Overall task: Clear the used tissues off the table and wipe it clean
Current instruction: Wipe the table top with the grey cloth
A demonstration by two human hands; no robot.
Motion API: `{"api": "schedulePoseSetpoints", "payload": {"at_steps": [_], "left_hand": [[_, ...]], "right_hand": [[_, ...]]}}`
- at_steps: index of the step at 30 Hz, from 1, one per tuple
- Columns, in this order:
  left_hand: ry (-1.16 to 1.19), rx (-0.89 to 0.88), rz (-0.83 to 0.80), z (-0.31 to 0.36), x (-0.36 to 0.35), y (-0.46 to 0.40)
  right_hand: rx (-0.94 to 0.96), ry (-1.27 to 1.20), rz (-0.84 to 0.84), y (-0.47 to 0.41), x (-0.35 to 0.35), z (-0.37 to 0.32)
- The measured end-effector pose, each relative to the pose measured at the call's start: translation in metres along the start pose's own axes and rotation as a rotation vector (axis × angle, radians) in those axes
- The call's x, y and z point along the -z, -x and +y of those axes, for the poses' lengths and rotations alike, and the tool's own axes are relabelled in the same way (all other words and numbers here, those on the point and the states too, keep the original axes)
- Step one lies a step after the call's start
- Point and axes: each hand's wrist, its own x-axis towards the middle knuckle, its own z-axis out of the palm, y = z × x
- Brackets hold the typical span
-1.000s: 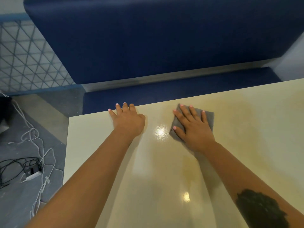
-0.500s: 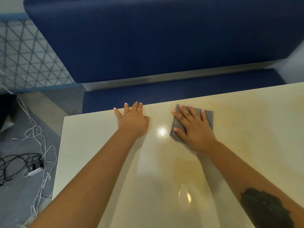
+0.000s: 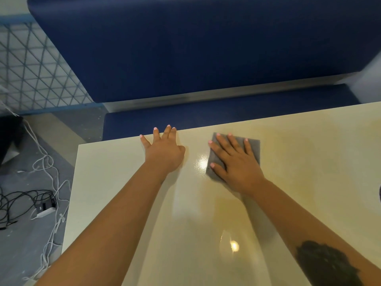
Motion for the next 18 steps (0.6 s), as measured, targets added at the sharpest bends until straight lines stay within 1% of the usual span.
{"api": "schedulePoseSetpoints", "payload": {"at_steps": [2, 4, 6, 9, 10, 12, 15, 18], "left_hand": [[0.012, 0.002, 0.001, 0.001, -0.001, 0.001], [0.034, 0.007, -0.003, 0.002, -0.002, 0.001], [0.046, 0.009, -0.003, 0.002, -0.002, 0.0], [0.057, -0.005, 0.001, 0.0, -0.003, 0.001], [0.056, -0.009, 0.001, -0.001, -0.004, 0.001], [0.034, -0.016, 0.003, -0.002, -0.003, 0.003], [-0.008, -0.027, 0.023, -0.003, -0.004, 0.009], [-0.044, -0.043, 0.05, -0.005, -0.007, 0.023]], "right_hand": [[-0.111, 0.017, 0.039, -0.018, 0.001, -0.004], [-0.175, 0.018, 0.038, -0.035, -0.002, -0.023], [-0.134, 0.001, 0.024, -0.035, -0.008, -0.048], [0.017, -0.019, 0.019, -0.001, -0.015, -0.067], [0.057, -0.031, 0.016, 0.013, -0.017, -0.064], [0.078, -0.063, 0.014, 0.035, -0.015, -0.047], [-0.002, -0.066, 0.02, 0.037, -0.011, -0.017], [-0.123, -0.017, 0.036, 0.014, -0.008, -0.017]]}}
